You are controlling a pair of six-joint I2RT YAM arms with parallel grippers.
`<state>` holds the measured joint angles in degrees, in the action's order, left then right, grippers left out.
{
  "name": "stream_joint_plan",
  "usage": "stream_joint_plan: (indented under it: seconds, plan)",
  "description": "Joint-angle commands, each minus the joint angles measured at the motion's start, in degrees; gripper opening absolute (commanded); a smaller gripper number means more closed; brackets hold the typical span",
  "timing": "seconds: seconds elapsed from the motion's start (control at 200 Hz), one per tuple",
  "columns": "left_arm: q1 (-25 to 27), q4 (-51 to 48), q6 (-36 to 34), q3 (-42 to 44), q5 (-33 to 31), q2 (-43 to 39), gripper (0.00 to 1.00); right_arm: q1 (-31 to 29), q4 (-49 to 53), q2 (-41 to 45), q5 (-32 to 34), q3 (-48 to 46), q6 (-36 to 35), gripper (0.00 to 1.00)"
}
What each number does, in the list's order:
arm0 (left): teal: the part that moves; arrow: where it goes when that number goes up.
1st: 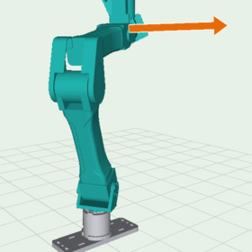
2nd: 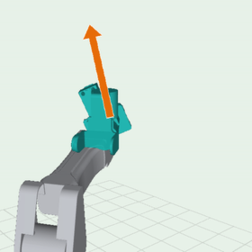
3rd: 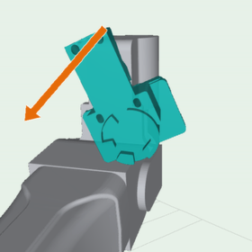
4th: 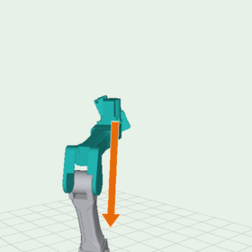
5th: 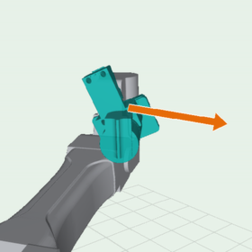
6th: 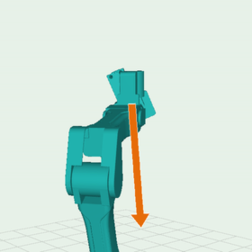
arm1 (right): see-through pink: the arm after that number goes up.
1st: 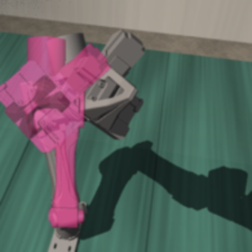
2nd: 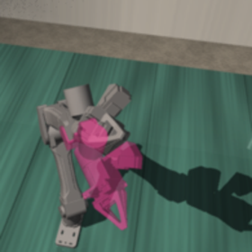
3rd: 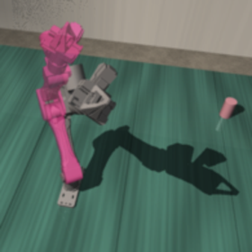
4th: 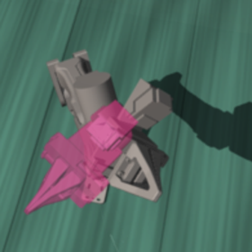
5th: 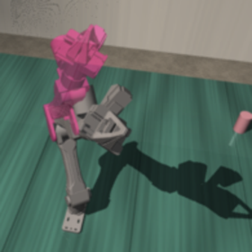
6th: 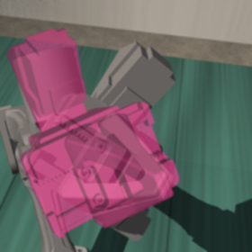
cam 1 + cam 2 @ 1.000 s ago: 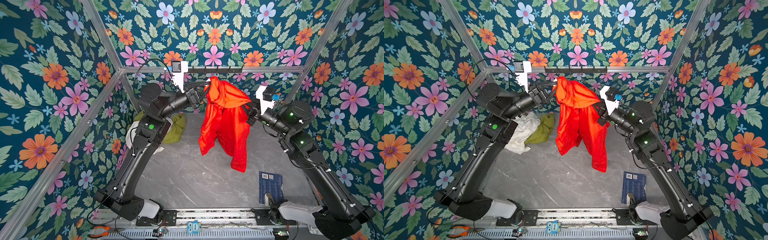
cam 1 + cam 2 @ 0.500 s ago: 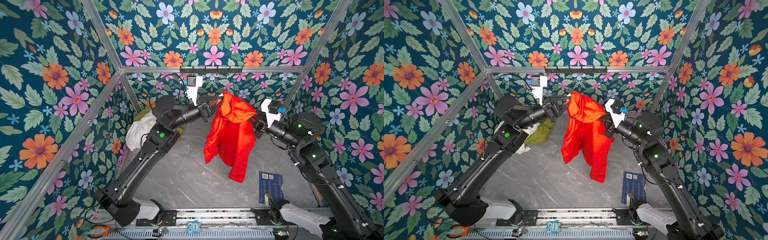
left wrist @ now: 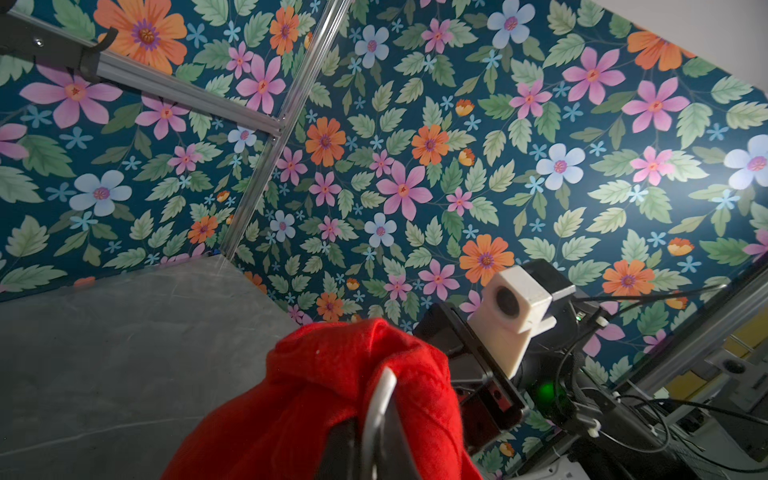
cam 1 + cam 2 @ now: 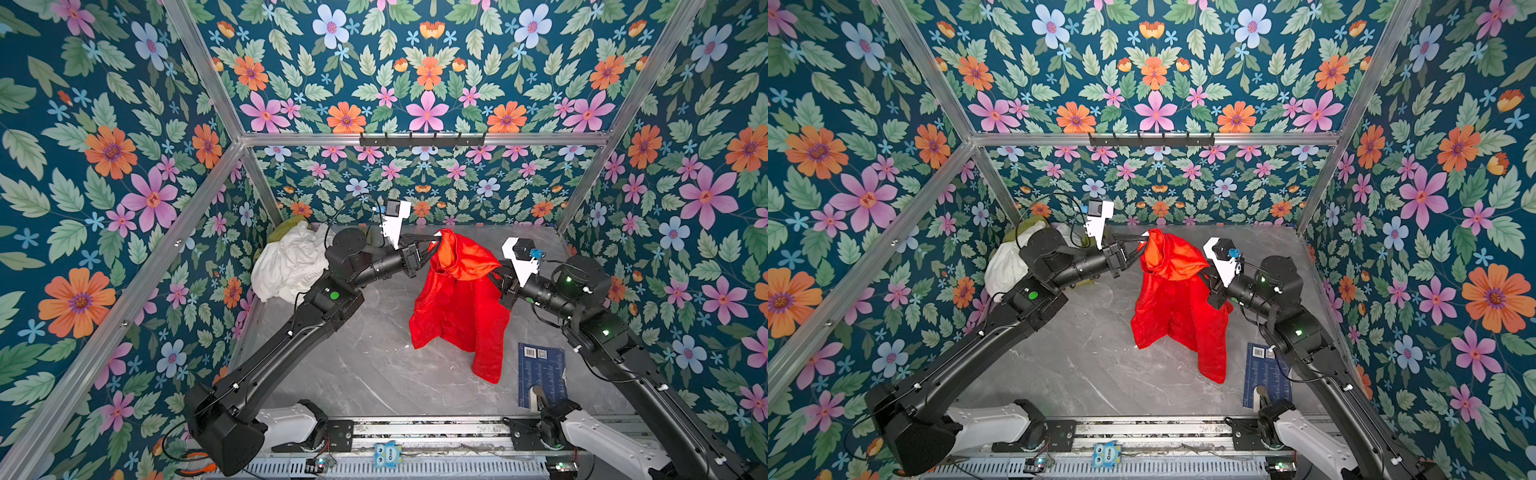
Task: Pick out a specific cloth from the pile
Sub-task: 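Lower the red shirt onto the open table with both grippers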
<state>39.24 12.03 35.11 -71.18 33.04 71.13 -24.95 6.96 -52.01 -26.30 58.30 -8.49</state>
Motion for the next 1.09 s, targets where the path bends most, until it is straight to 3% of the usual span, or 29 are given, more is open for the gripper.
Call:
stream_joint_plan:
  seconds: [0.0,0.31,0.965,1.09]
  plan:
    - [-0.5,-2.8,-4.7,1.9,-3.1,-1.4,0.00,0.0,-6.5,-0.3,0.4,-3.1,2.4,0.00]
    - [-1.9,-6.6,-7.0,10.9,-5.1,-2.7,0.00,-0.3,-12.2,-4.8,-2.3,-9.7,7.4,0.00]
    - [-2.0,-1.8,-0.1,30.1,-4.4,-4.7,0.00,-3.2,-1.1,0.8,-0.8,-25.2,19.8,0.00]
    - [-2.0,-1.6,0.7,31.9,-6.1,-3.9,0.00,-3.8,-1.0,0.5,3.5,-26.7,23.7,0.00]
